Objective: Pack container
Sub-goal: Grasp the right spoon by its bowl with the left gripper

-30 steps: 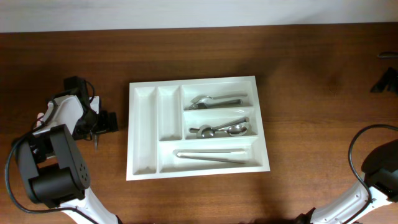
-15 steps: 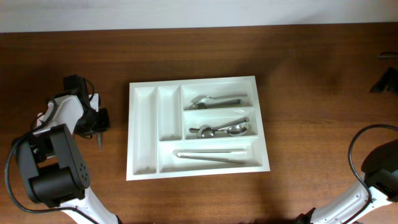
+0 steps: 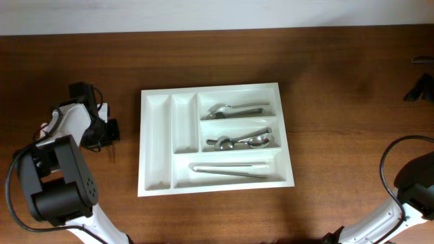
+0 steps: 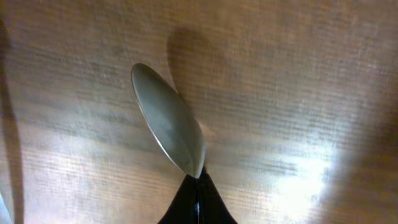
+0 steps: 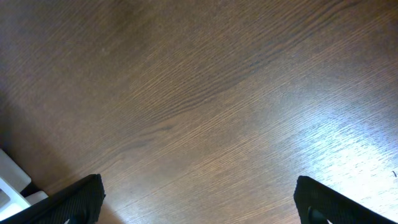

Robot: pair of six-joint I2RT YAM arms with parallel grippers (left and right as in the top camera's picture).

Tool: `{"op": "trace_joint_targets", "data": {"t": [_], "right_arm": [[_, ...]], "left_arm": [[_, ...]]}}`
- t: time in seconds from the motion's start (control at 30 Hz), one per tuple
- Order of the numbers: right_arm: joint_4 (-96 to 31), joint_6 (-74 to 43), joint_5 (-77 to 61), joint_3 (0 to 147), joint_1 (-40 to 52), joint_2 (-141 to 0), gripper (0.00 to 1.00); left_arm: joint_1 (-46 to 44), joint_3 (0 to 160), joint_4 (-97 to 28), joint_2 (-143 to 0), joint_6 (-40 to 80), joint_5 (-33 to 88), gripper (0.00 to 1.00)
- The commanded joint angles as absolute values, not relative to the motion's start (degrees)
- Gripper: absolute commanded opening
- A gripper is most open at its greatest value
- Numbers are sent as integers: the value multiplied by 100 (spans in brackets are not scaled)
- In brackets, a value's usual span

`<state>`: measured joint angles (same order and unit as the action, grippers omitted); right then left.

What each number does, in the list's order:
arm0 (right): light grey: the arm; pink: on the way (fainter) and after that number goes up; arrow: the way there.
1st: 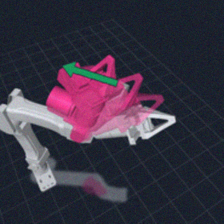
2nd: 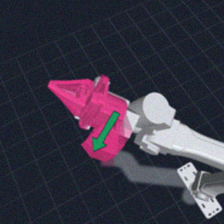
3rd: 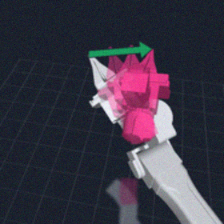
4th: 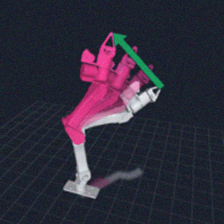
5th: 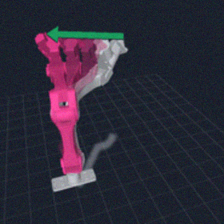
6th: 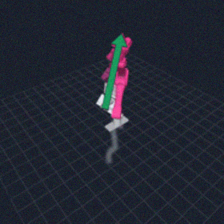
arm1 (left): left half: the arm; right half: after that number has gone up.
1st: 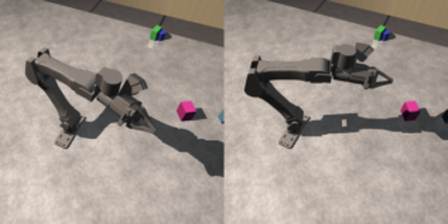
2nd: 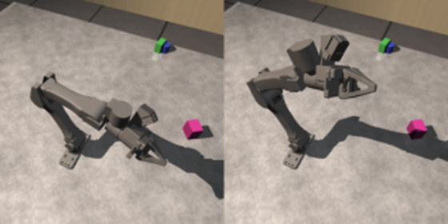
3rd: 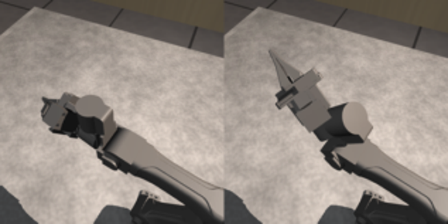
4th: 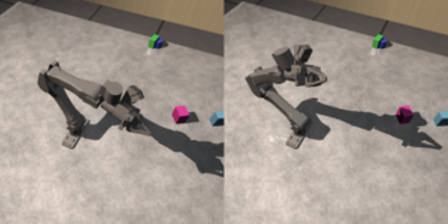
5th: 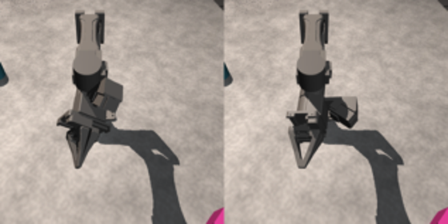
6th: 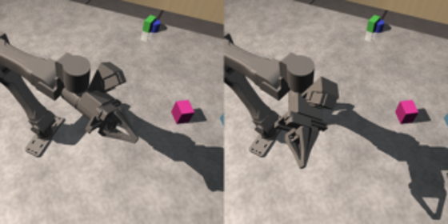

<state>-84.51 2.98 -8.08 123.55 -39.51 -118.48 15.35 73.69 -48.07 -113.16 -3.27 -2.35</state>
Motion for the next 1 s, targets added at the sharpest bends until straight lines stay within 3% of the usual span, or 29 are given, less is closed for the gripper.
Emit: {"op": "trace_joint_targets", "data": {"t": [0.0, 0.33, 0.67, 0.97], "right_arm": [[-8438, 250, -838, 12342, -3940, -11843, 99], [-8440, 250, -838, 12342, -3940, -11843, 99], [-8438, 250, -838, 12342, -3940, -11843, 99], [-8440, 250, -838, 12342, -3940, -11843, 99]], "left_arm": [[1538, 7878, -5113, -11369, -331, -252, 2], [722, 9771, -6770, -10696, -329, 572, 2], [-554, 9588, -7557, -10466, 473, 644, 2], [-735, 8700, -7411, -10466, 687, 646, 8]]}}
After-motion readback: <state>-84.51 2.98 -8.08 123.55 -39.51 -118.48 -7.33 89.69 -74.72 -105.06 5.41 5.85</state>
